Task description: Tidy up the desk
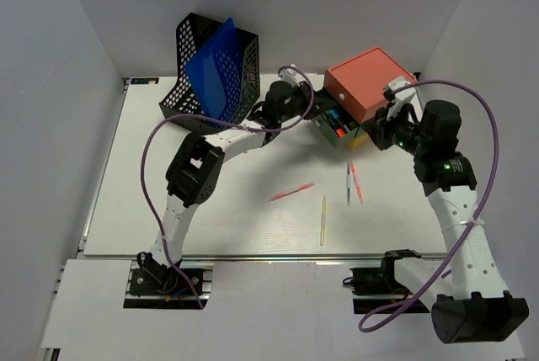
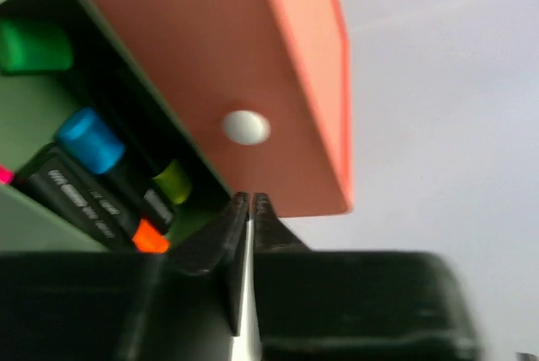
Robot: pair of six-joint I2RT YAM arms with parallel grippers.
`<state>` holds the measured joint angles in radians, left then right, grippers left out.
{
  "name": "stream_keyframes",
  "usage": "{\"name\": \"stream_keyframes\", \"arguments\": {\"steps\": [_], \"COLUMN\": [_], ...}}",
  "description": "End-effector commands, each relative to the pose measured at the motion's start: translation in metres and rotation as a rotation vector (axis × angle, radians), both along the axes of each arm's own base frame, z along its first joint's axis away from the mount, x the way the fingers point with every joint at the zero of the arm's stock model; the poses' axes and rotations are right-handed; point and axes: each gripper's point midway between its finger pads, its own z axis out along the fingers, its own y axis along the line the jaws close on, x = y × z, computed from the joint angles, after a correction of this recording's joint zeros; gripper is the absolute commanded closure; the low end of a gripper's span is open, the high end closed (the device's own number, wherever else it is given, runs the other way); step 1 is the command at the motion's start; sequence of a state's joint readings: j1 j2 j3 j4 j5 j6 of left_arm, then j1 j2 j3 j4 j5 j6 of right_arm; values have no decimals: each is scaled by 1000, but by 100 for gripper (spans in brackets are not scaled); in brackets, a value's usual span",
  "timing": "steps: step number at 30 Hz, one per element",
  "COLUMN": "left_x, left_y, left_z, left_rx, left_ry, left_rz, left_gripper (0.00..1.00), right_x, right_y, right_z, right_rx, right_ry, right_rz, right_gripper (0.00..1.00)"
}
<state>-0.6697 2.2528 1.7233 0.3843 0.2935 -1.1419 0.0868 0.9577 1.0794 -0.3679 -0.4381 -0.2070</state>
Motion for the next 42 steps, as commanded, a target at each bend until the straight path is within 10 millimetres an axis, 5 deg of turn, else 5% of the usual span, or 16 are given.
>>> {"name": "stream_keyframes", "arguments": {"steps": [1,2,4,5,6,7,9,10,11,12,13,15,22,32,42], "left_x": [-18,-17,-32,-32,-44,-49,-58,-71,-75,-85,-98,-114,-157,-175,-174], "left_y": [17,24,37,50,63,72,93,106,117,128,140,156,195,215,211], "left_z": [118,109,132,115,139,137,103,114,99,66,72,38,8,-2,-6], "left_rx": [-99,-61,-48,29,44,87,244,254,311,365,365,414,456,490,493], "left_ry": [-205,-212,-263,-270,-323,-336,-326,-345,-321,-266,-268,-206,-117,-93,-89], "left_rz": [-14,-7,-5,18,35,50,68,80,99,96,109,110,141,161,142], "left_gripper": [87,94,97,97,97,97,94,91,87,76,70,56,43,41,41], "right_x": [-25,-30,-30,-28,-21,-17,-3,5,7,16,22,33,66,95,133], "right_y": [30,37,41,42,42,42,42,43,49,51,52,60,67,61,44], "right_z": [-3,-5,-15,-17,-22,-25,-39,-38,-42,-55,-52,-67,-99,-137,-145], "right_rx": [-82,-78,-106,-107,-111,-123,-160,-176,-212,-231,-249,-310,-530,-807,-928], "right_ry": [-35,-33,-8,0,25,31,71,71,78,123,117,150,196,215,201], "right_rz": [312,375,435,443,447,452,435,427,441,437,426,415,297,134,-50], "right_gripper": [73,69,69,72,76,87,100,100,100,100,100,100,100,100,100]}}
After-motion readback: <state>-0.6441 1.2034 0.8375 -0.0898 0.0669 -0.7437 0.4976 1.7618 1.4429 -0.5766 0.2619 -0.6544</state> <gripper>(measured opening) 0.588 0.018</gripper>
